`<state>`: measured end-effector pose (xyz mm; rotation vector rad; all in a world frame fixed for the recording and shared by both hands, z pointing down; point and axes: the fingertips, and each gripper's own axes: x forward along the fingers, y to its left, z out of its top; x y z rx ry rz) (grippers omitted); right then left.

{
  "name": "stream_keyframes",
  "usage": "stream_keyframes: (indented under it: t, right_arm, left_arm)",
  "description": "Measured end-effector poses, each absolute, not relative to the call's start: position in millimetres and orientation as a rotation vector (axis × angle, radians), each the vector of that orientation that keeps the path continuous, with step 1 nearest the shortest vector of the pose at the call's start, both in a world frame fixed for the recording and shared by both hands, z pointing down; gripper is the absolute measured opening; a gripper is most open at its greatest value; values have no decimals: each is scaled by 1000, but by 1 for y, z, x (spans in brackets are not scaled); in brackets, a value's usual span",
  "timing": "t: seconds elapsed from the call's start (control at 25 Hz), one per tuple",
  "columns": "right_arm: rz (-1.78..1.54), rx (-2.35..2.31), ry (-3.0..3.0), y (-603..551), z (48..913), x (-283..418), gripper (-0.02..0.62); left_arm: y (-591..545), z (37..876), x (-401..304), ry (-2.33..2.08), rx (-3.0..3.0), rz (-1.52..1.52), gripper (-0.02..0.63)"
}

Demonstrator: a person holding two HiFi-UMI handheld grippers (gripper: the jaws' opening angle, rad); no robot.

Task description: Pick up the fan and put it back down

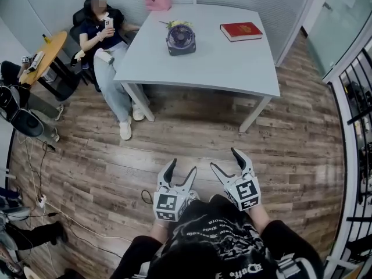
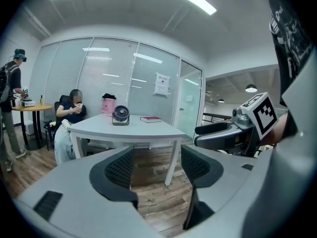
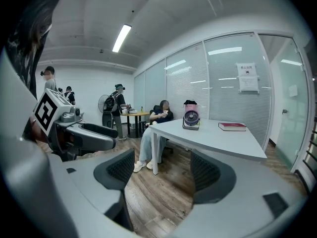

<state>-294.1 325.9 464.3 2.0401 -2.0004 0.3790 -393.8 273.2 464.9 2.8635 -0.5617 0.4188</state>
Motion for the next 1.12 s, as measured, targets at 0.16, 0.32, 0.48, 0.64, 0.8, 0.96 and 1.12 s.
stream_keyframes:
  t: [0.16, 0.32, 0.48, 0.64, 0.8, 0.96, 1.12]
  right_arm:
    - [382, 2048, -1994, 314, 468, -300, 342]
    - [410, 2028, -1992, 306, 475, -297, 342]
    - [391, 2006, -2010, 286, 476, -286, 341]
    - [378, 1970, -2035, 263, 476, -265, 332]
    - [364, 1931, -2072, 226, 472, -233, 330]
    - [364, 1900, -2097, 194, 472, -203, 330]
    - [362, 1875, -2120, 171, 470, -177, 330]
  left_arm:
    - [259, 468, -398, -556, 2865, 426, 299]
    - [250, 472, -395, -556, 2855, 435, 299]
    - [232, 474, -387, -594, 2853, 441, 299]
    - [212, 475, -370, -646, 2834, 443, 299]
    - [181, 473, -342, -706, 2821, 451, 299]
    - [155, 475, -315, -737, 2800, 467, 299]
    - [132, 471, -286, -766, 2796, 471, 299]
